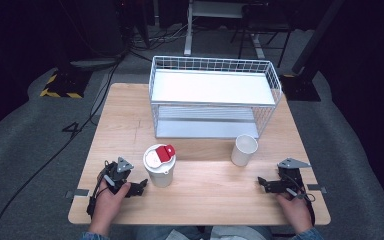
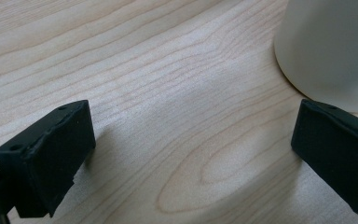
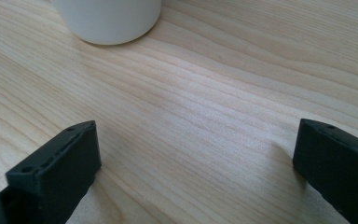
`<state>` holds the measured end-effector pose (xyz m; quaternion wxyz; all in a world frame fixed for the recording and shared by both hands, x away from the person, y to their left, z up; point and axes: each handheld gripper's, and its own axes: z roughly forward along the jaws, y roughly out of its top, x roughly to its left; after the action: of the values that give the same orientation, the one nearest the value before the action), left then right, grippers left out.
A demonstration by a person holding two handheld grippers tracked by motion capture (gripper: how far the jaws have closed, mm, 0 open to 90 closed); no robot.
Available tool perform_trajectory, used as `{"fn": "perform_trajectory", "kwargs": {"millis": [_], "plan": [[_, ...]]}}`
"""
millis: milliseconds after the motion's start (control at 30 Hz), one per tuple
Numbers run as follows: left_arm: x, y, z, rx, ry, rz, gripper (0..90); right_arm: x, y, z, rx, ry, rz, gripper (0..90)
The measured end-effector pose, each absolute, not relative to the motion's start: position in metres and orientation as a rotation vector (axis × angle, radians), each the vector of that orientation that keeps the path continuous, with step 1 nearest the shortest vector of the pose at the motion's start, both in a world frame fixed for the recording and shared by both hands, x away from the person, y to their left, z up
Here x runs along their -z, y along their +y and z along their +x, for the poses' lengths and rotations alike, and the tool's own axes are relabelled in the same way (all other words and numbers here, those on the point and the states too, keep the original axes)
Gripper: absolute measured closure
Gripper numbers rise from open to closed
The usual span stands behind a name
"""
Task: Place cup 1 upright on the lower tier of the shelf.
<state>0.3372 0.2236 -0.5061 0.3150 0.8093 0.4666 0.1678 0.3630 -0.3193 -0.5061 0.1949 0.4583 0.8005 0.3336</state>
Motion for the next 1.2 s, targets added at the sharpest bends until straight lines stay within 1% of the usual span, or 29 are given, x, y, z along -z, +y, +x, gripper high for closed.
{"fn": "perform_trajectory", "kwargs": {"millis": [833,1200], "plan": [[0.506,0.222,0.340,-0.438,1.225,2.134,0.0,0.505,-0.319,0.363,-0.930,2.264,1.255,0.0],[0.506,0.222,0.340,-0.438,1.225,2.134,0.1,0.490,-0.317,0.363,-1.049,2.279,1.189,0.0]]}}
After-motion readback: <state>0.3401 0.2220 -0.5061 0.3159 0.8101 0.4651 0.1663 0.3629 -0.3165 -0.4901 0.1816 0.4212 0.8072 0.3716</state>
